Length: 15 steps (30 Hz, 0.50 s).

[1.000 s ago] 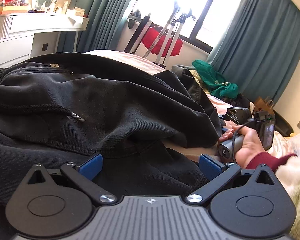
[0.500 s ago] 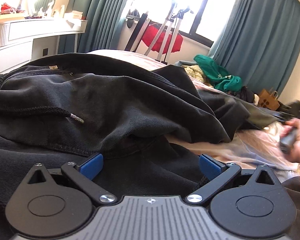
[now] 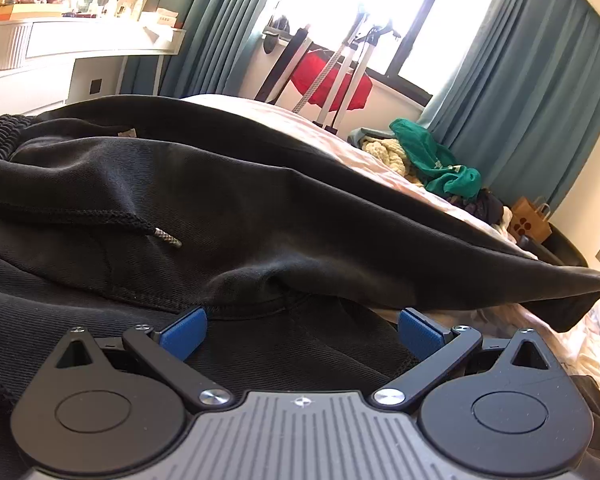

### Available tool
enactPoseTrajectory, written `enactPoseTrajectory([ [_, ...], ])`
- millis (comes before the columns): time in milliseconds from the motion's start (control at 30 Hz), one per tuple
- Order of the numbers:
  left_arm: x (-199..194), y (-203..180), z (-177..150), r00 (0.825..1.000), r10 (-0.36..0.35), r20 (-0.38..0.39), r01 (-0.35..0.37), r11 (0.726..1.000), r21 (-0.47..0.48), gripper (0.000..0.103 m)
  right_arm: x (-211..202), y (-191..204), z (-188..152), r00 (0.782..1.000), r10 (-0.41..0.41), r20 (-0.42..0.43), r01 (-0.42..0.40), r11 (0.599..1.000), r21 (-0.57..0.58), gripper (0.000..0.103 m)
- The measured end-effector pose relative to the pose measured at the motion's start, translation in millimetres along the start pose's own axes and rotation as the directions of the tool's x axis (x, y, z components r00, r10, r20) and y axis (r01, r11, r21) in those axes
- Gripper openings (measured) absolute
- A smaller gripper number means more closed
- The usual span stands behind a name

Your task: Fold clothes

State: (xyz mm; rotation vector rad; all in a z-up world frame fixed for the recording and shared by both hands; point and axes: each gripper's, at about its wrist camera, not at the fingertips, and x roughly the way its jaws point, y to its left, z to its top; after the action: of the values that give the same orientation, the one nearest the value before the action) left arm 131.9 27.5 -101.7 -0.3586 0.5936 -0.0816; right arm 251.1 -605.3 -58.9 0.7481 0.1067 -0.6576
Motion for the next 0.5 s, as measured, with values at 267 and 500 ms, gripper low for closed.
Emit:
enactPoseTrajectory([
  [267, 4.2, -7.2, -2.0, 1.0, 0.022, -0.007, -0.022, 0.999, 0.044, 0.103, 0.3, -91.6, -43.8, 0.991, -0.087, -0.103, 0.089, 0.996, 0.015, 0.008],
  [500, 3.2, -14.5, -5.0, 0.999, 0.032, -0.008, -0.031, 0.996, 0.083, 0.103, -6.0, -162.4, -88.2, 0.97, -0.097, -0.224, 0.128, 0.983, 0.129, 0.01],
])
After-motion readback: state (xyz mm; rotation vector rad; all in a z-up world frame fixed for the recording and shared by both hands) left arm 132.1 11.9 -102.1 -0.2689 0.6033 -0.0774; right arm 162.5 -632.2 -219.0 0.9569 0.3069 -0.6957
